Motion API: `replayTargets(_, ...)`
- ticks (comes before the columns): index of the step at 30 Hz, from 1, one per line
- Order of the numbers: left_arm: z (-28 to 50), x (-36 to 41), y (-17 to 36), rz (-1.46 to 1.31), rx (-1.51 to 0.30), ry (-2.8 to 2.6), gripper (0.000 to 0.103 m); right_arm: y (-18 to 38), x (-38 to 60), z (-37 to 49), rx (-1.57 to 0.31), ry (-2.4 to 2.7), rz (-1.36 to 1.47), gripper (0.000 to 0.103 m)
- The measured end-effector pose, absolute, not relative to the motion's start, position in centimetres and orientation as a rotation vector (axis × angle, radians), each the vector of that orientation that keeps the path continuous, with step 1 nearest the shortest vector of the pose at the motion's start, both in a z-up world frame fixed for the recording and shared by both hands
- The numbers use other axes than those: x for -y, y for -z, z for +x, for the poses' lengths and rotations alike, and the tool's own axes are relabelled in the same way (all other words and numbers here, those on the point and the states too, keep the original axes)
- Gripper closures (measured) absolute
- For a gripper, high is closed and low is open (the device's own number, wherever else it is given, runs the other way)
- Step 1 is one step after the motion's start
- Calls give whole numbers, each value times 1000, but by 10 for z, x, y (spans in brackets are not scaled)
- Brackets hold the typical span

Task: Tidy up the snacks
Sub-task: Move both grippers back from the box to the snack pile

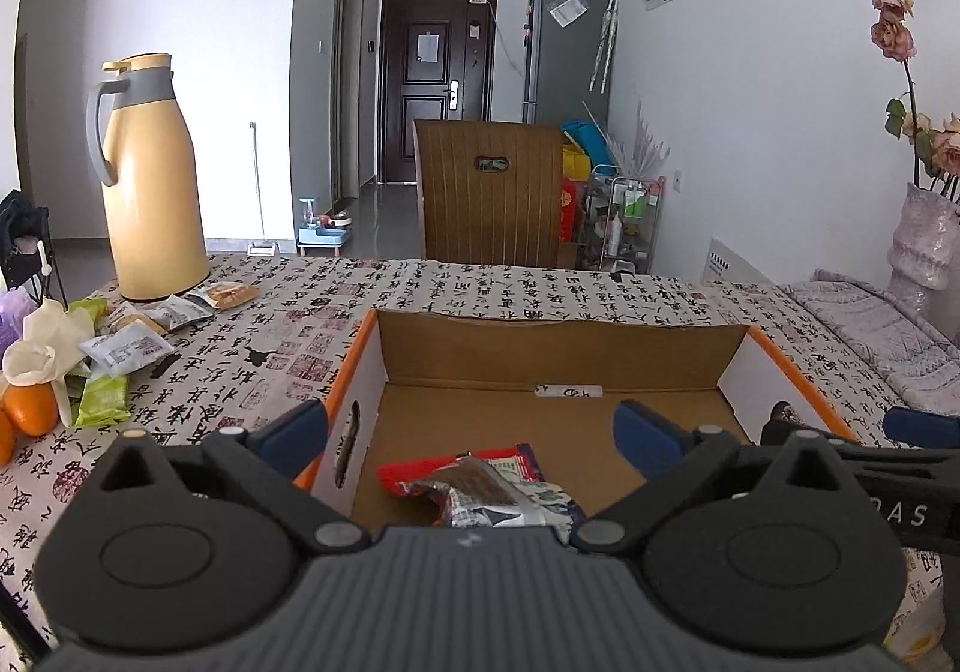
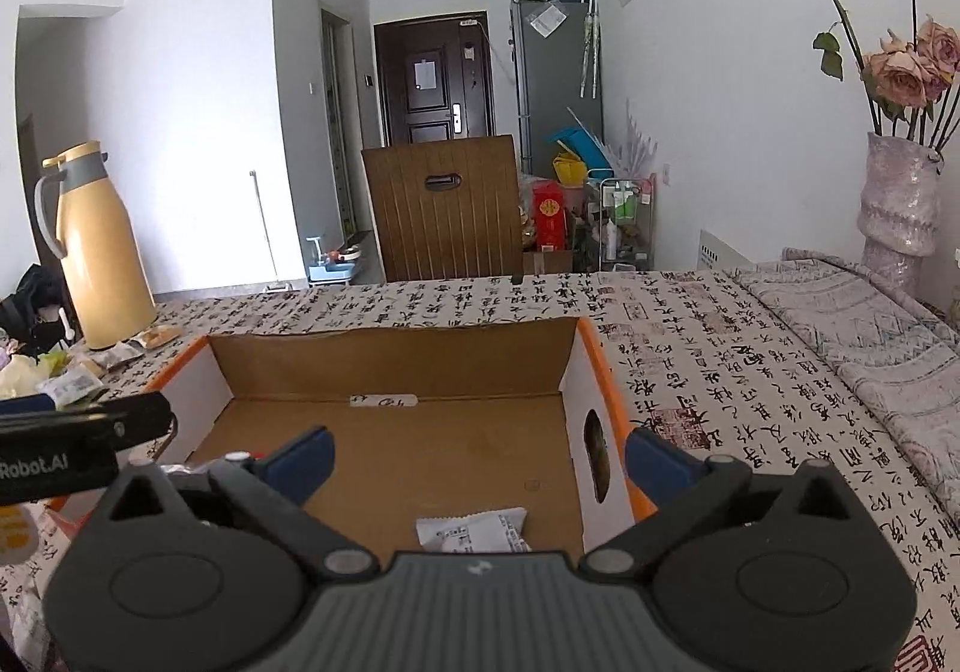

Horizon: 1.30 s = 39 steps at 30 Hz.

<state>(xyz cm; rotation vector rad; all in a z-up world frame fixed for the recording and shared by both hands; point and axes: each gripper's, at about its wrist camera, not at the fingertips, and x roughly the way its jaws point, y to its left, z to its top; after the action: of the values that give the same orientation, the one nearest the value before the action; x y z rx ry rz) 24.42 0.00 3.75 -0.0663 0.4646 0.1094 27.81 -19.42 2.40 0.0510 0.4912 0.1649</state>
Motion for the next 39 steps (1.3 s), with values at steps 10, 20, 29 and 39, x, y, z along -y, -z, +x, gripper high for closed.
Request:
replayTargets(10,235,0,-52,-66,-446,-122,0,-45,191,262,-437,-172,28,0)
replayTargets(20,201,2,-73,-45,-410,-129,0,-61,194,232,-417,-162,10,0)
replayTargets(29,161,7,-79,-26,-399,-104,0,-66,200,191,-409,-169,13,0)
replayTargets(39,116,6,-63,-36,-431,-69,0,-51,212,139,-425,-188,24,0)
